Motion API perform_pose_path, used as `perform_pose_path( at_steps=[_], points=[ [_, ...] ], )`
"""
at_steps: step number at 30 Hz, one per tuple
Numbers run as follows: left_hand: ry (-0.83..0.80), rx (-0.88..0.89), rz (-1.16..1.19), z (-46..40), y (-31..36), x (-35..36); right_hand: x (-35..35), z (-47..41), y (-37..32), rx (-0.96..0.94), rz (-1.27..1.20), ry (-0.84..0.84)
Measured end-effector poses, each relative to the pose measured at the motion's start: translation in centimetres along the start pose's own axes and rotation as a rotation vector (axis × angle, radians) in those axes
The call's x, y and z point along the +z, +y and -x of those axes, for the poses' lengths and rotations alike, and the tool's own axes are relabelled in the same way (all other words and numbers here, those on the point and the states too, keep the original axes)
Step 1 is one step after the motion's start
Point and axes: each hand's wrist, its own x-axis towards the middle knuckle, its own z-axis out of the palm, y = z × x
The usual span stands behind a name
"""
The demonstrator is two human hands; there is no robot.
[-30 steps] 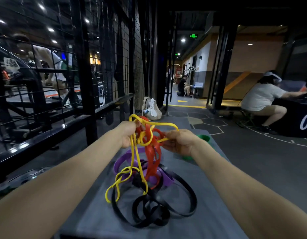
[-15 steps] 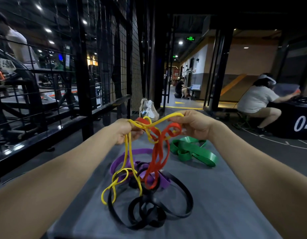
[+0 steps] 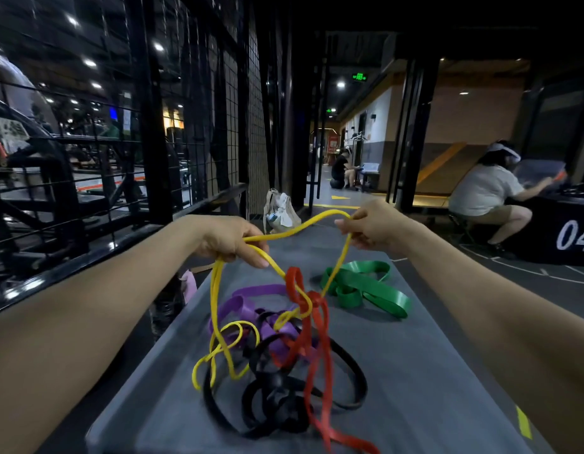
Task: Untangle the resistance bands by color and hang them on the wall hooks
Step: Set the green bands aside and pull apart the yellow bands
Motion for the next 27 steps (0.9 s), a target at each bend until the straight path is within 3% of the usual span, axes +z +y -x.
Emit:
perform_pose_path(
  at_steps=[3, 6, 12, 17, 22, 27],
  points=[
    [-0.024, 0.05, 0.126, 0.0, -0.2, 0.2, 0.9, -0.1, -0.1, 0.022, -0.227, 0.032],
    [0.046, 0.105, 0.295, -0.5, -0.3, 0.6, 2.9, -0.1, 0.3, 0.009, -0.299, 0.003],
    [0.16, 0.191, 0.493, -1.5, -0.3, 1.5, 6.7, 0.5, 1.0, -0.056, -0.268, -0.224],
    [0.248, 0.241, 0.69, -1.8, 0.1, 1.1, 8.1, 0.9, 1.4, 0.006, -0.308, -0.405],
    [0.299, 0.245, 0.707, -1.9, -0.2, 0.9, 8.5, 0.6, 1.5, -0.101, -0.213, -0.278],
    [0.489, 0.169, 0.634, -1.9, -0.7, 0.6, 6.2, 0.3, 1.2, -0.103, -0.259, -0.158]
  ],
)
